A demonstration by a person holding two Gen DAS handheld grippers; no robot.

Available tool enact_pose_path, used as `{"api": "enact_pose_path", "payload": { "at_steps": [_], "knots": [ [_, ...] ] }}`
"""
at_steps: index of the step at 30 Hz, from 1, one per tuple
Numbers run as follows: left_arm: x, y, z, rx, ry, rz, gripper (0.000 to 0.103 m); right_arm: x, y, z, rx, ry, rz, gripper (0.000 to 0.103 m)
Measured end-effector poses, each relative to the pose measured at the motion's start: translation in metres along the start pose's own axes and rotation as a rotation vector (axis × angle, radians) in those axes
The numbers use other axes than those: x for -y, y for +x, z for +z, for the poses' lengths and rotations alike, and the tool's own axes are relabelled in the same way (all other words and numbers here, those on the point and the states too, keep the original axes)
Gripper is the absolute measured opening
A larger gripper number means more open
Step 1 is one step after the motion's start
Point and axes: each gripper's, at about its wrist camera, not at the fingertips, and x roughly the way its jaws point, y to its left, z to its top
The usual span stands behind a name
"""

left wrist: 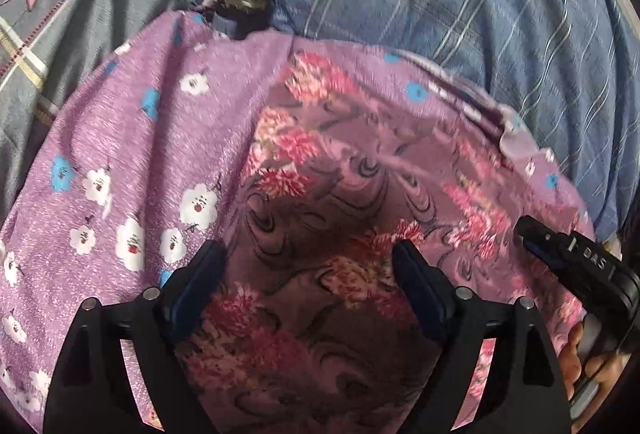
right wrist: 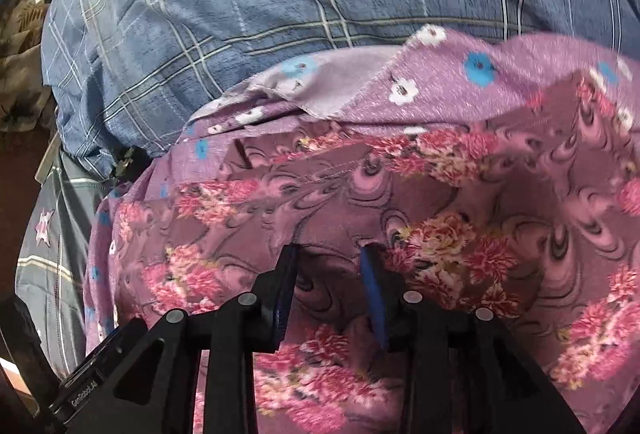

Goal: Fold small clothes
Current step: 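Open both grippers and lift them away from the folded shirt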

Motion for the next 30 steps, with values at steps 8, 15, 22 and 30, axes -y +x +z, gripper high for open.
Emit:
{"api": "enact_pose_path", "payload": {
  "at_steps": [8, 15, 22, 30],
  "knots": [
    [0.003, -0.007, -0.002, 0.013, 0.047, 0.092, 0.087, -0.050, 0.013, -0.008, -0.039, -0.073, 0.096, 0.035],
    [-0.006, -0.001, 0.000, -0.050, 0.012, 0.043, 0.089, -0.036, 0.013, -0.020, -0.069, -0.009, 0.103, 0.035],
    [0.022, -0.046, -0.008, 0.120, 0.137, 0.041, 0.089, 0.005, -0.074, -0.057, 0.077, -0.027, 0.091, 0.037],
    [0.052, -0.040, -0.047, 0.013, 0.302, 0.000, 0.089, 0.065, -0.103, -0.103, 0.107, 0.025, -0.035, 0.038]
  ]
}}
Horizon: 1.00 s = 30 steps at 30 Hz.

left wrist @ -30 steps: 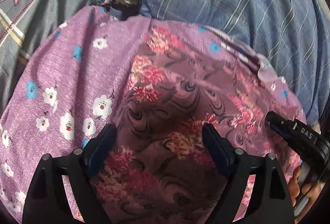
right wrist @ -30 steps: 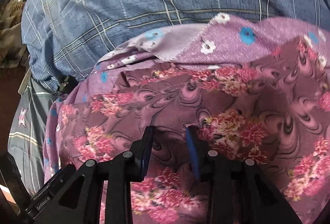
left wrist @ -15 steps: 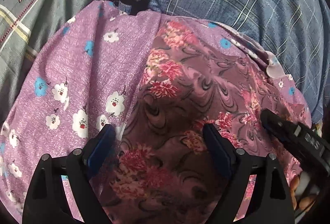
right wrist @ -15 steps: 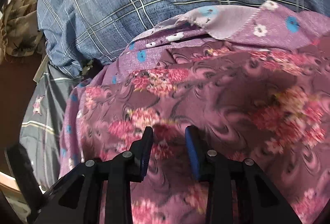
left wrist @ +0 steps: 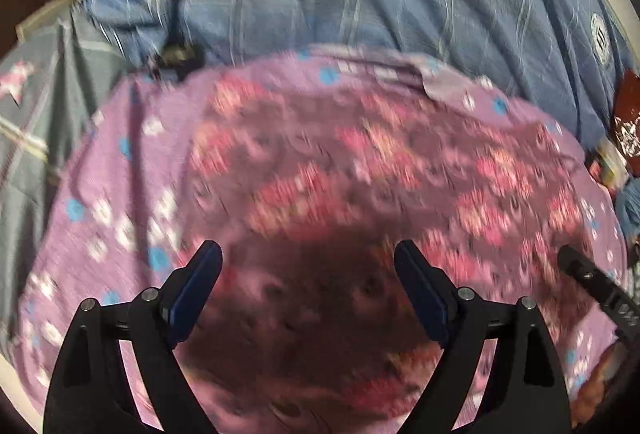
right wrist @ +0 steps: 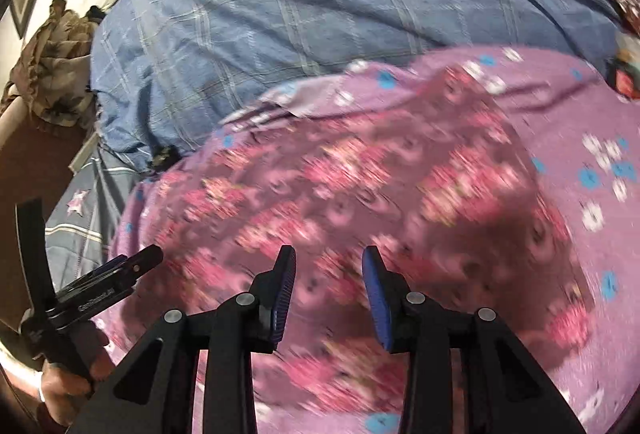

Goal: Fold small clothes
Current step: 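Open both grippers and lift them away from the folded shirt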

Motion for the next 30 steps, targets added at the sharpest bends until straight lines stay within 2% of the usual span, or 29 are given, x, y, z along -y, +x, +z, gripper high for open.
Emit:
{"api": "enact_pose_path", "payload": {
  "at_steps": [2, 3, 5, 7, 9, 12, 14, 17, 20, 25, 30],
  "knots": [
    [-0.002, 0.015, -0.011, -0.074, -0.014, 0.010, 0.089, 0.014, 0.016, -0.012, -0.064, 0.042, -0.040, 0.036],
    [0.002, 0.016, -0.016, -0.077, 0.000, 0.019, 0.089, 0.013, 0.016, -0.014, -0.044, 0.037, -0.034, 0.036],
    [0.009, 0.011, -0.021, -0.045, 0.040, 0.052, 0.089, 0.007, 0.009, -0.015, -0.037, 0.015, -0.057, 0.036],
    [0.012, -0.008, -0.028, -0.002, 0.052, 0.075, 0.089, 0.002, -0.006, -0.016, -0.027, 0.028, -0.021, 0.038],
    [0.011, -0.032, -0.036, 0.086, 0.050, 0.064, 0.089, -0.004, -0.024, -0.019, 0.005, 0.004, -0.011, 0.038],
    [0.004, -0.061, -0.051, 0.177, 0.043, 0.058, 0.089, -0.012, -0.056, -0.026, 0.071, -0.056, -0.050, 0.041],
    [-0.002, -0.077, -0.068, 0.221, 0.028, 0.043, 0.089, -0.012, -0.074, -0.031, 0.088, -0.042, -0.037, 0.049],
    [-0.008, -0.088, -0.087, 0.243, 0.026, 0.035, 0.089, -0.009, -0.091, -0.035, 0.100, 0.001, -0.008, 0.052],
    [-0.007, -0.094, -0.109, 0.235, 0.068, 0.054, 0.089, -0.014, -0.104, -0.045, 0.099, -0.002, -0.002, 0.052],
    [-0.005, -0.116, -0.138, 0.232, 0.101, 0.057, 0.089, -0.036, -0.121, -0.069, 0.077, -0.069, 0.020, 0.052],
    [-0.008, -0.151, -0.159, 0.270, 0.124, 0.060, 0.089, -0.060, -0.137, -0.087, 0.070, -0.128, 0.051, 0.052]
  ]
}}
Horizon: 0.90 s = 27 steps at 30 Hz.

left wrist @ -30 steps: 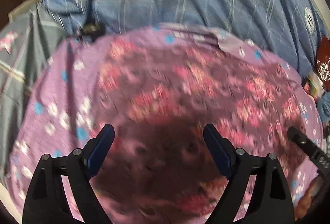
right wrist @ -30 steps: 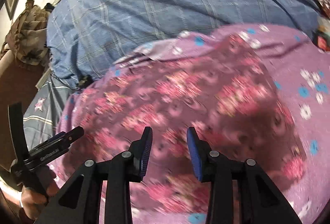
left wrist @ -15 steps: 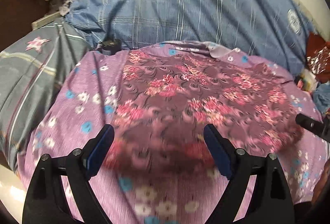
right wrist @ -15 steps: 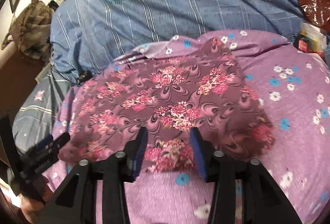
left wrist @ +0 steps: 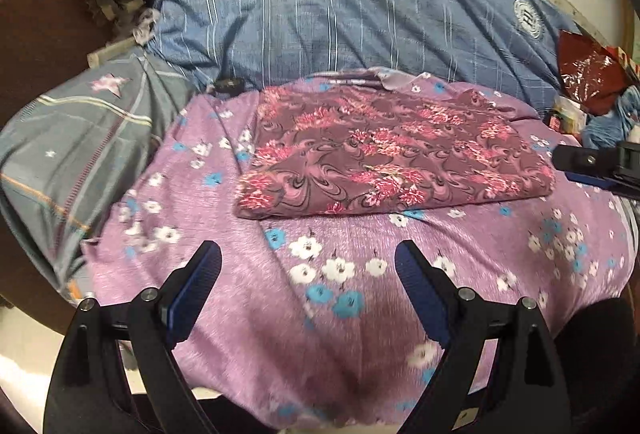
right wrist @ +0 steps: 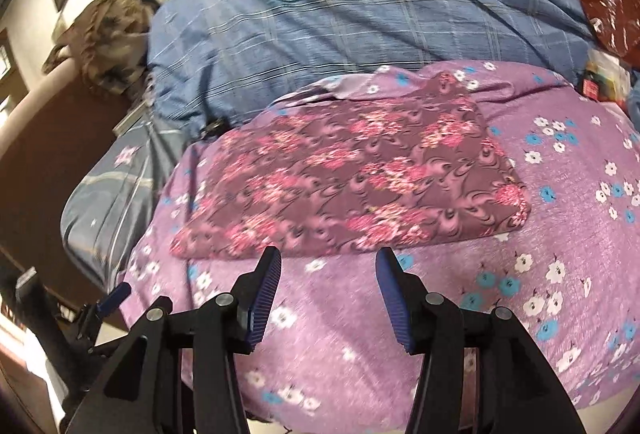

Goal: Fold small clothes
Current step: 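Open both grippers and lift them away from the folded shirt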

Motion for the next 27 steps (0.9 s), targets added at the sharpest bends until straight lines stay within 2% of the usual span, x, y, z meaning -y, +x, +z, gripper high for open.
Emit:
{"api": "enact_pose_path", "payload": {
  "at_steps": [5, 10, 12, 17, 22, 27],
  "knots": [
    [-0.006, -0.024, -0.005, 0.017, -0.014, -0.005, 0.089, -0.015, -0.014, -0.004, 0.016, -0.022, 0.032, 0.056],
    [-0.005, -0.033, 0.000, 0.046, 0.003, 0.072, 0.090, -0.018, -0.023, -0.006, 0.049, -0.045, 0.042, 0.057],
    [-0.005, -0.032, 0.002, 0.042, 0.008, 0.080, 0.091, -0.013, -0.025, -0.007, 0.068, -0.036, 0.048, 0.057],
    [-0.011, -0.019, 0.001, 0.001, -0.012, 0.036, 0.091, 0.012, -0.020, -0.008, 0.087, 0.032, 0.075, 0.058],
    [-0.037, 0.002, -0.002, -0.082, -0.165, -0.055, 0.091, 0.040, -0.011, 0.001, 0.143, 0.121, 0.132, 0.060],
    [-0.042, 0.020, 0.003, -0.128, -0.212, -0.041, 0.091, 0.070, 0.012, 0.012, 0.236, 0.191, 0.225, 0.060]
  ]
}}
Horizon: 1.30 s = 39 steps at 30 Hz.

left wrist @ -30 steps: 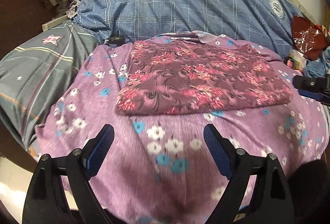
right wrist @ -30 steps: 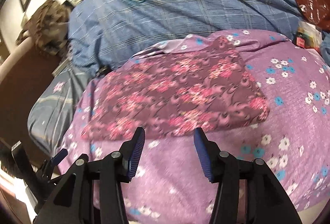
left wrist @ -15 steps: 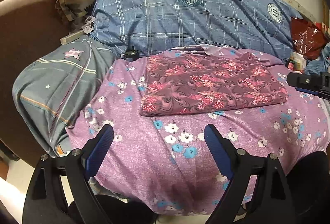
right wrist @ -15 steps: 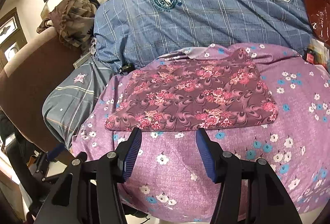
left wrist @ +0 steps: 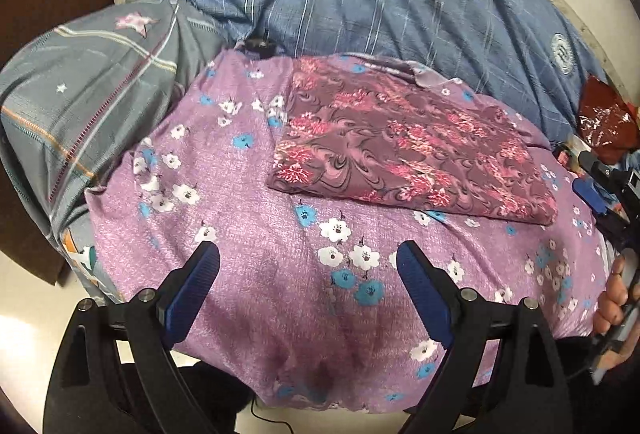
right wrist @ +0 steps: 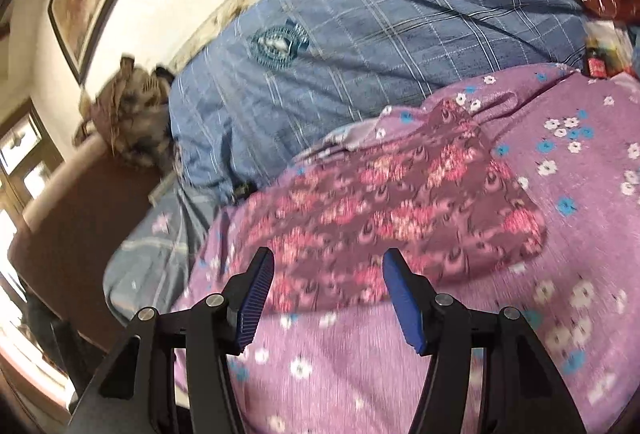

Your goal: Fold small clothes

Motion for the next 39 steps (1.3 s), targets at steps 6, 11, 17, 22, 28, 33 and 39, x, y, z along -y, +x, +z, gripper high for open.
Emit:
{"api": "enact_pose_path", "payload": {
  "at_steps": [6, 11, 17, 22, 28, 33, 39],
  "knots": [
    [0.010, 0.036, 0.014, -0.086, -0.092, -0.069, 0.091, 0.033, 0.031, -0.002, -0.102, 0.153, 0.077, 0.059],
    [0.019, 0.070, 0.024, -0.145, -0.180, -0.121, 0.090, 0.050, 0.040, -0.007, -0.208, 0.231, 0.100, 0.059],
    [0.006, 0.097, 0.033, -0.168, -0.298, -0.167, 0.078, 0.120, 0.028, -0.008, -0.214, 0.490, 0.035, 0.060],
    [-0.013, 0.116, 0.036, -0.202, -0.436, -0.206, 0.078, 0.146, 0.030, -0.016, -0.190, 0.628, -0.011, 0.067],
    [-0.019, 0.129, 0.052, -0.205, -0.488, -0.221, 0.078, 0.143, 0.056, -0.006, -0.144, 0.643, -0.053, 0.068],
    [-0.029, 0.142, 0.059, -0.198, -0.573, -0.241, 0.078, 0.147, 0.072, -0.001, -0.072, 0.696, -0.041, 0.066],
    [-0.037, 0.148, 0.060, -0.188, -0.617, -0.231, 0.020, 0.148, 0.082, 0.002, -0.100, 0.644, -0.088, 0.006]
  ]
}}
